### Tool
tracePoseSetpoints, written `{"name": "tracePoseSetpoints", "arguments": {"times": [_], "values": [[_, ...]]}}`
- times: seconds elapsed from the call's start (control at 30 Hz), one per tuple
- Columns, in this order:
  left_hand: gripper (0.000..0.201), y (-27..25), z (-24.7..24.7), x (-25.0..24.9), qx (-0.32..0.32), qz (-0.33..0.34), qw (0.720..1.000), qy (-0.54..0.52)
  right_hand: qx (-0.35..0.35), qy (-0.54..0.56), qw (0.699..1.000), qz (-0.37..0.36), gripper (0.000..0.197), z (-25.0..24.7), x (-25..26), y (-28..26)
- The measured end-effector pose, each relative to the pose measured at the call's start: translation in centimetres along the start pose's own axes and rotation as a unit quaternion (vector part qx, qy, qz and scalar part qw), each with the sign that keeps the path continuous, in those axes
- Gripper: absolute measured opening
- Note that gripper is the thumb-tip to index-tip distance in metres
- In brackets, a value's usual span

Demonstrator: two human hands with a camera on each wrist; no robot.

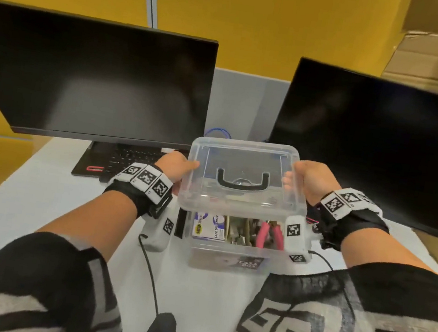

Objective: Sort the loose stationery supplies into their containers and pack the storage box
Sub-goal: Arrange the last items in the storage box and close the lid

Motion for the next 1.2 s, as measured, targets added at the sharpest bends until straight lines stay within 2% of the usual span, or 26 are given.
{"name": "tracePoseSetpoints", "arguments": {"times": [0.03, 0.1, 0.17, 0.23, 0.33, 0.4, 0.47, 0.57, 0.67, 0.73, 0.83, 0.9, 1.0, 1.03, 1.1, 1.13, 1.2], "values": [[0.044, -0.1, 0.6, -0.1, -0.012, 0.004, 1.0, 0.019, 0.001, -0.071, 0.997, -0.018, 0.019, -0.7, -0.7, 0.0], [0.042, -0.3, 1.7, 0.1, -0.028, -0.003, 0.999, 0.041, 0.058, -0.163, 0.985, -0.026, 0.015, -1.6, -1.8, -0.3], [0.044, -0.8, 2.6, 0.5, -0.048, -0.023, 0.996, 0.072, 0.137, -0.141, 0.98, 0.023, 0.022, -2.3, -3.2, -0.6], [0.045, -1.6, 3.5, 0.7, -0.065, -0.037, 0.992, 0.102, 0.178, -0.165, 0.969, 0.041, 0.02, -2.7, -4.1, -1.0], [0.043, -2.1, 4.6, 0.9, -0.073, -0.05, 0.989, 0.119, 0.154, -0.255, 0.955, 0.007, 0.019, -3.5, -5.4, -0.8], [0.039, -2.3, 4.8, 0.9, -0.083, -0.057, 0.987, 0.125, 0.144, -0.303, 0.942, 0.003, 0.031, -3.8, -6.4, -0.7], [0.037, -2.7, 4.7, 1.1, -0.111, -0.062, 0.976, 0.175, 0.148, -0.352, 0.924, 0.005, 0.043, -3.9, -7.3, -0.8], [0.034, -3.3, 4.6, 1.6, -0.148, -0.058, 0.947, 0.281, 0.145, -0.356, 0.923, -0.009, 0.051, -3.7, -7.8, -1.1], [0.034, -3.2, 5.6, 2.2, -0.156, -0.038, 0.95, 0.268, 0.129, -0.367, 0.92, -0.041, 0.048, -3.1, -7.8, -1.6], [0.037, -3.1, 6.2, 2.1, -0.173, 0.009, 0.951, 0.257, 0.141, -0.402, 0.902, -0.064, 0.043, -2.7, -7.8, -1.8], [0.051, -2.7, 7.3, 1.2, -0.164, 0.077, 0.917, 0.354, 0.181, -0.466, 0.862, -0.081, 0.039, -2.5, -7.6, -2.2], [0.046, -2.5, 8.3, 0.6, -0.128, 0.055, 0.896, 0.422, 0.206, -0.525, 0.822, -0.079, 0.041, -2.3, -7.3, -2.5], [0.049, -2.2, 9.4, -1.1, -0.089, -0.035, 0.861, 0.499, 0.223, -0.589, 0.774, -0.068, 0.043, -2.0, -7.0, -2.2], [0.054, -2.2, 9.6, -1.8, -0.088, -0.054, 0.859, 0.502, 0.227, -0.599, 0.766, -0.061, 0.043, -1.9, -7.0, -2.1], [0.064, -2.3, 10.3, -2.8, -0.103, -0.055, 0.888, 0.446, 0.23, -0.595, 0.769, -0.043, 0.045, -1.7, -7.3, -2.0], [0.069, -2.5, 10.8, -3.0, -0.094, -0.04, 0.902, 0.42, 0.229, -0.582, 0.779, -0.032, 0.046, -1.8, -7.4, -2.0], [0.081, -3.0, 11.7, -2.5, -0.053, -0.027, 0.912, 0.406, 0.229, -0.54, 0.809, -0.021, 0.047, -2.2, -7.8, -2.4]]}}
Point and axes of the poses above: each hand's wrist, its own y-axis towards the middle knuckle, its own z-axis out of the palm, x = y × z, the point moved 3 cm from there along y, towards the middle knuckle, and after that the axes turned 10 degrees about -z, right-handed, at the moved point
